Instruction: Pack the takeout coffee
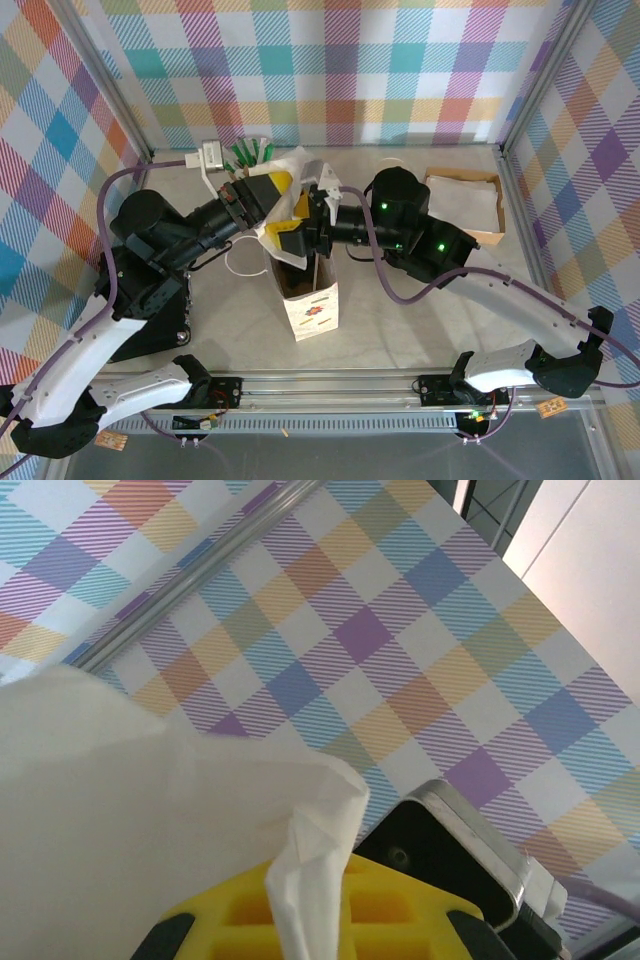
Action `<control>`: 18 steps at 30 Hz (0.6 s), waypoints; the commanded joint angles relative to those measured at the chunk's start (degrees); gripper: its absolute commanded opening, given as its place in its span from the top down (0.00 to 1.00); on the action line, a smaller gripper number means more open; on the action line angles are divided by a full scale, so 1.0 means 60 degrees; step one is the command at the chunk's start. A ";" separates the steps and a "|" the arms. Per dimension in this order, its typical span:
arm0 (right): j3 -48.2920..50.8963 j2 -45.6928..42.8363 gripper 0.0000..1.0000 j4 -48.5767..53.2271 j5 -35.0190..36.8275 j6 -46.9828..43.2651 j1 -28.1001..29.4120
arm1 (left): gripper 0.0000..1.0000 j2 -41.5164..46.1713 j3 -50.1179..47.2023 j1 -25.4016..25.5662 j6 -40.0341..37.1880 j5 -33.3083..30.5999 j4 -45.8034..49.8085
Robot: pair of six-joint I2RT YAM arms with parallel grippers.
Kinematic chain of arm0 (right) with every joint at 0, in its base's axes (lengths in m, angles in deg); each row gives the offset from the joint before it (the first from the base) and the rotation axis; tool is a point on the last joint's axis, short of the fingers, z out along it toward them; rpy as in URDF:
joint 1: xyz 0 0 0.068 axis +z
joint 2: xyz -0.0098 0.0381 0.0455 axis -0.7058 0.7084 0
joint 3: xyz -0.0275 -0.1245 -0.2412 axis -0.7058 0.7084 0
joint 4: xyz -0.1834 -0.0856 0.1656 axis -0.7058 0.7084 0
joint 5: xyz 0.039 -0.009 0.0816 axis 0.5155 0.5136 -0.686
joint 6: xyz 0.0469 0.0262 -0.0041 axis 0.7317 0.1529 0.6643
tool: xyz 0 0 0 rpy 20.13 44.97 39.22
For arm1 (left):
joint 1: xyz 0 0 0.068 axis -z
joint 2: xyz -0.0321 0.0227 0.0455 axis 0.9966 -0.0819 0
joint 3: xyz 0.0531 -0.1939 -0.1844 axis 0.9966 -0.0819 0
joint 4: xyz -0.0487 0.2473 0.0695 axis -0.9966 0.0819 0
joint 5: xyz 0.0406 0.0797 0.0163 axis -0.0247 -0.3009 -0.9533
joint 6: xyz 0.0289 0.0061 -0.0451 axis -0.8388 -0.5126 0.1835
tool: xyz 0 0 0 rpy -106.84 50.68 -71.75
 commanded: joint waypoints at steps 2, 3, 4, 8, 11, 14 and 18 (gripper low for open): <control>-0.0056 -0.0241 0.86 0.0236 -0.0474 0.0171 0.0005 | 1.00 0.0060 0.0216 -0.0062 0.0182 0.0146 -0.0550; -0.0017 -0.0270 0.88 0.0229 -0.0464 0.0198 -0.0017 | 1.00 0.0058 0.0206 -0.0058 0.0176 0.0142 -0.0557; 0.0004 -0.0285 0.88 0.0249 -0.0436 0.0221 -0.0038 | 1.00 0.0065 0.0199 -0.0061 0.0161 0.0107 -0.0554; 0.0006 -0.0365 1.00 0.0607 -0.0349 0.0260 -0.0127 | 1.00 0.0277 0.0068 -0.0048 -0.0114 -0.0247 -0.0585; -0.0106 -0.0364 1.00 0.1243 0.0021 0.0184 -0.0197 | 0.47 0.0565 0.0050 -0.0061 -0.0613 -0.0916 -0.0171; -0.0405 -0.0152 1.00 0.2627 0.0674 -0.0062 -0.0254 | 0.01 0.1085 0.0101 -0.0062 -0.1399 -0.2051 0.0692; -0.0682 0.0255 1.00 0.4461 0.0982 -0.0160 -0.0275 | 0.00 0.1800 0.0580 -0.0056 -0.2994 -0.3765 0.2525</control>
